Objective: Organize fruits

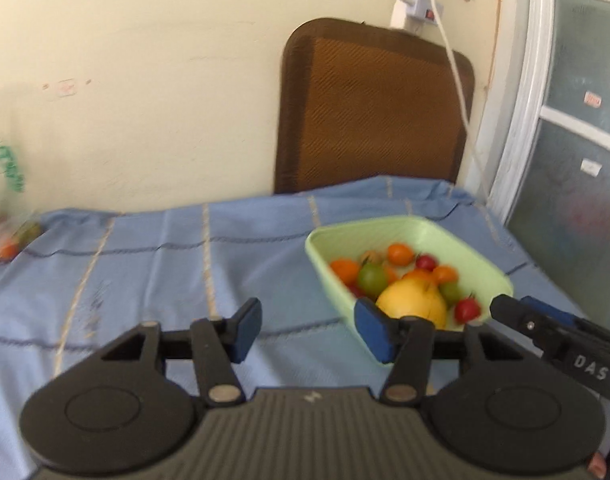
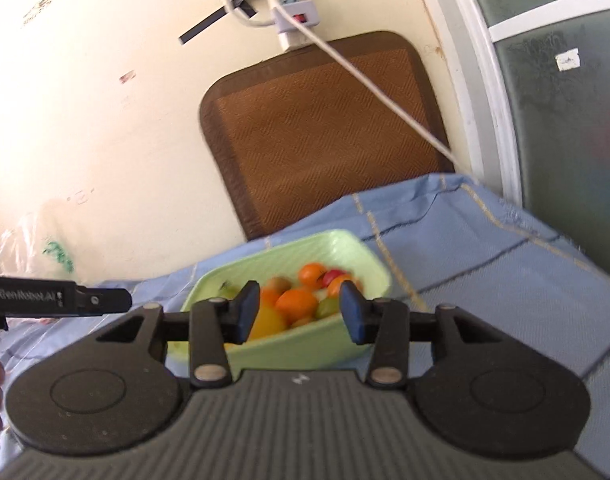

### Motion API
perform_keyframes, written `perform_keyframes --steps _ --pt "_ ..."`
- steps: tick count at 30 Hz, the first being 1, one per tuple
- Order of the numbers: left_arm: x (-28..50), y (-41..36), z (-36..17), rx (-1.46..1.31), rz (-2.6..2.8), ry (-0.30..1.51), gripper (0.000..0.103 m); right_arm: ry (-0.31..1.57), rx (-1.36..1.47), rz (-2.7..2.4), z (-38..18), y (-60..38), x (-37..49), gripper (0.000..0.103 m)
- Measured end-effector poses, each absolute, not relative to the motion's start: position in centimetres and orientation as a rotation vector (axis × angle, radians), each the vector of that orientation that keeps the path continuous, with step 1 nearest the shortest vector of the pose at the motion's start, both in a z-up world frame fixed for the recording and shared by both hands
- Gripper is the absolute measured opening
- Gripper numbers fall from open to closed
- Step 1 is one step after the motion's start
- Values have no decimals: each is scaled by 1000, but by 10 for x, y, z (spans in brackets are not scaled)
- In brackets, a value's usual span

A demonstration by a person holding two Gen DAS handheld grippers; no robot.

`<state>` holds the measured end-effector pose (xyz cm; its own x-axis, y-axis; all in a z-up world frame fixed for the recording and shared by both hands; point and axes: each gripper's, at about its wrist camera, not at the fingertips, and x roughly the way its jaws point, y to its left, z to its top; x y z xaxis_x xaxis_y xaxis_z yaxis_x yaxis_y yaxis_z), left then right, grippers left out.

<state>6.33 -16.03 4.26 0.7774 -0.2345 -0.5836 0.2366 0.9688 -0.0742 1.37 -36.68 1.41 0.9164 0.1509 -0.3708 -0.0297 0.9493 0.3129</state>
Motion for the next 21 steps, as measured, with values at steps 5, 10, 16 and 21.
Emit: perform_keyframes --steps 5,10,16,21 --pt "36 -142 31 -12 -194 671 57 472 416 114 7 -342 -8 81" --pt "22 -127 27 -23 -138 677 92 514 412 105 11 -323 -18 84" --pt "6 -123 31 5 -92 644 103 525 403 94 20 -317 -25 91" --pt "-2 -124 29 7 -59 643 103 543 378 90 21 -314 -27 91"
